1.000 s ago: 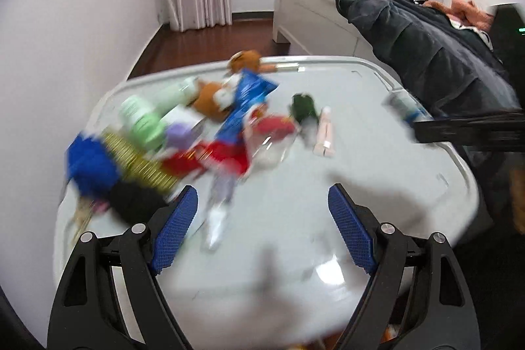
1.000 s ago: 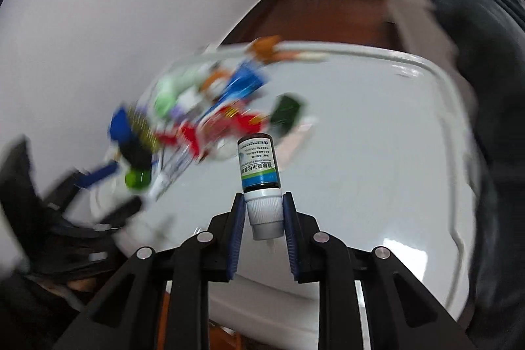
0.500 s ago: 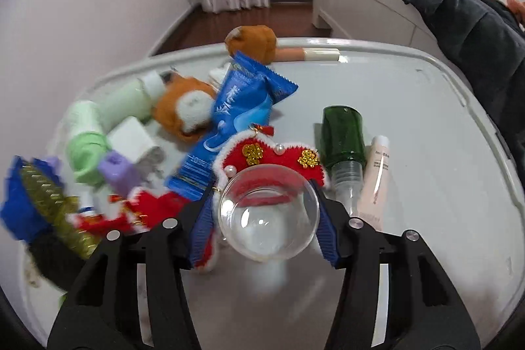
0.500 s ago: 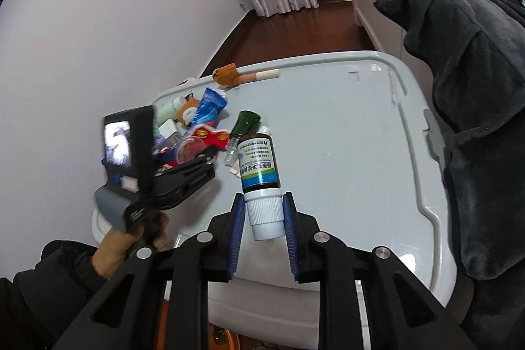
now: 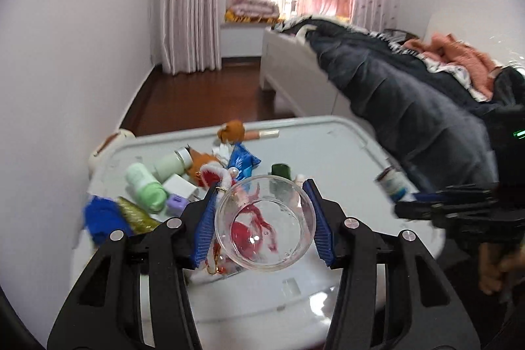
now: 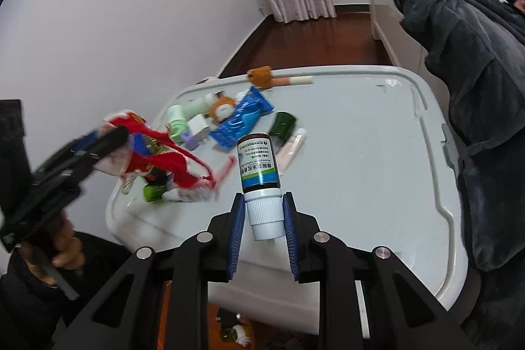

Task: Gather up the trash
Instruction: 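Move both tools over the orange bucket and open them to drop the bottle and cup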

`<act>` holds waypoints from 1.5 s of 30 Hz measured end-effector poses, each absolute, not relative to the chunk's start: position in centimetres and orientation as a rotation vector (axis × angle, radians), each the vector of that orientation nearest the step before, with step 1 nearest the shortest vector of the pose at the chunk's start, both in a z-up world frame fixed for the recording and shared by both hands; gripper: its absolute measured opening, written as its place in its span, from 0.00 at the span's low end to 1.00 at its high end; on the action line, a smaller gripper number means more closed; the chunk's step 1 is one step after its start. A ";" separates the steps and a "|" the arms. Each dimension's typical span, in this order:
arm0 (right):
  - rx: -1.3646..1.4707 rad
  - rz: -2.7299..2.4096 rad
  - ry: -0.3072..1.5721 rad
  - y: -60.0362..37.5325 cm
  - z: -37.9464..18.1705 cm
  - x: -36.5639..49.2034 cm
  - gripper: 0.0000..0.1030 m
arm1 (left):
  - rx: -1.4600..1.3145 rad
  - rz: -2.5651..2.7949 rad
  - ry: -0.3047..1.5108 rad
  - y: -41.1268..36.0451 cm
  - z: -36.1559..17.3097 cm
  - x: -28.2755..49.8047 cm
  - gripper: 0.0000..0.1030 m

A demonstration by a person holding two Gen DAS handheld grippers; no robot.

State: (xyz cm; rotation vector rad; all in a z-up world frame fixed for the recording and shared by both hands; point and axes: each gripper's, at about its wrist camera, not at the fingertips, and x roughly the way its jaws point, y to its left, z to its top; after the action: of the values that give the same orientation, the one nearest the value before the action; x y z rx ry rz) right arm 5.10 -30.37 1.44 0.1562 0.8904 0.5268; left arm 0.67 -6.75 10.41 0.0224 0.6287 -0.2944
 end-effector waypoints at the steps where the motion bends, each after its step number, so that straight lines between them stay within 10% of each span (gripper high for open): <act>1: 0.146 0.538 0.884 -29.9 2.0 4.2 0.23 | 0.022 -0.303 0.616 -6.5 11.2 -0.1 0.48; 26: -0.063 0.711 1.024 -23.0 0.7 -11.0 0.23 | 0.096 -0.409 0.747 -4.3 8.7 -16.1 0.48; 28: -0.079 0.713 1.080 -22.4 -1.0 -11.0 0.28 | 0.102 -0.409 0.800 -4.2 7.3 -15.6 0.52; 30: -0.117 0.704 1.132 -21.4 -3.0 -10.8 0.64 | 0.097 -0.396 0.860 -3.8 5.6 -15.1 0.66; 45: 0.091 0.441 1.066 -24.6 -2.1 7.5 0.62 | 0.063 -0.271 0.882 -2.7 3.8 -7.7 0.77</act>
State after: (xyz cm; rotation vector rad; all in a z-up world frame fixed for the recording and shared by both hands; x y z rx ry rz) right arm 7.50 -24.62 -2.09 0.0912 1.0662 0.4412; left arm -7.75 -2.74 3.81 0.0628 0.8823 -0.2713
